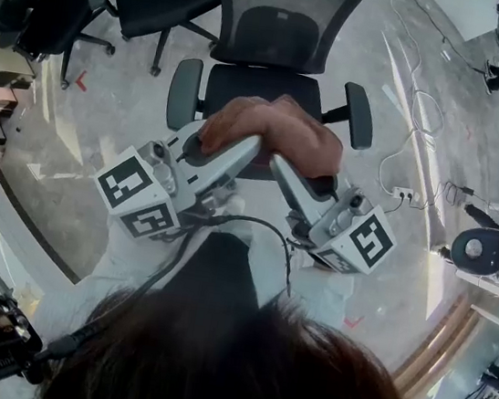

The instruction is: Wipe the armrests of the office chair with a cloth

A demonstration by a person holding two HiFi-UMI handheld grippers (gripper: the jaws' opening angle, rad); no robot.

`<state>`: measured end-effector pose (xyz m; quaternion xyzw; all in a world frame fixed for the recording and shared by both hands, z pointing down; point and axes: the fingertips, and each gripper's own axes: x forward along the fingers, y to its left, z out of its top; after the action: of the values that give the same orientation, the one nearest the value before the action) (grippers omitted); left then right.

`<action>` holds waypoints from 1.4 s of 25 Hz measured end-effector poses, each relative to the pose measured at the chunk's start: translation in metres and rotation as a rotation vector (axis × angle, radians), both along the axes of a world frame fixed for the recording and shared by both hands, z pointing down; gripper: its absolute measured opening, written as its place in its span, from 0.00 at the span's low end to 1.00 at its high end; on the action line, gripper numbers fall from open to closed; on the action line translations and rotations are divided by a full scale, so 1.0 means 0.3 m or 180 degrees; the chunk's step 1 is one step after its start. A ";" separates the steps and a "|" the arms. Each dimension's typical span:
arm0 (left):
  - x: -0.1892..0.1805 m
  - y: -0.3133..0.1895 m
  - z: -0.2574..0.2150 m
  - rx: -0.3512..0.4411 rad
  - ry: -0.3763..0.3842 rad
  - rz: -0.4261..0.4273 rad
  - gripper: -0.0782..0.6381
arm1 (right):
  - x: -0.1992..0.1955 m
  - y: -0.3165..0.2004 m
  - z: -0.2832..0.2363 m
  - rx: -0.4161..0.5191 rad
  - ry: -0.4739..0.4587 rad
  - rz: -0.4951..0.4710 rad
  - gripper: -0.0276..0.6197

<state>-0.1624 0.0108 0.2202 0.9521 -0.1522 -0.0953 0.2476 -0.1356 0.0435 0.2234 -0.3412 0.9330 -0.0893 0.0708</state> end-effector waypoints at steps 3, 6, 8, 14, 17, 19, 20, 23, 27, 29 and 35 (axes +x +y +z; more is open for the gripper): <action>0.005 0.005 0.000 0.0029 -0.0063 0.0058 0.16 | 0.012 -0.007 0.012 -0.0041 0.0007 0.0136 0.12; 0.011 0.006 0.017 0.0146 -0.0208 0.0066 0.16 | 0.031 -0.013 0.041 -0.0055 0.0083 0.0323 0.14; -0.006 -0.024 0.038 0.0285 -0.0395 -0.0017 0.16 | 0.041 -0.028 0.060 -0.0091 0.0077 0.0459 0.15; -0.095 -0.223 0.066 0.0311 -0.0636 -0.0143 0.16 | 0.230 -0.076 0.126 -0.0374 -0.0016 0.1404 0.13; -0.071 -0.276 0.085 0.0397 -0.0757 -0.0069 0.16 | 0.341 -0.081 0.129 -0.0351 -0.0003 0.1780 0.13; -0.041 -0.288 0.093 0.0410 -0.0800 0.0008 0.16 | 0.408 -0.067 0.129 -0.0345 -0.0029 0.1987 0.13; -0.021 -0.288 0.095 0.0407 -0.0807 0.0046 0.16 | 0.441 -0.053 0.131 -0.0356 -0.0040 0.2070 0.13; 0.057 -0.282 0.089 0.0441 -0.0822 0.0119 0.16 | 0.541 -0.027 0.136 -0.0356 -0.0049 0.2202 0.13; 0.194 -0.271 0.104 0.0524 -0.0845 0.0078 0.16 | 0.694 -0.019 0.161 -0.0261 -0.0068 0.2221 0.13; 0.293 -0.252 0.113 0.0536 -0.0838 0.0017 0.16 | 0.792 -0.009 0.170 -0.0230 -0.0078 0.2169 0.13; 0.743 -0.160 0.096 0.0517 -0.0717 -0.0152 0.16 | 1.197 0.027 0.150 -0.0233 0.0026 0.1868 0.13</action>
<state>0.0605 -0.0372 0.2491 0.9697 -0.1935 -0.0057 0.1488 0.2234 0.0515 0.2686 -0.5992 0.7909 -0.0972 0.0775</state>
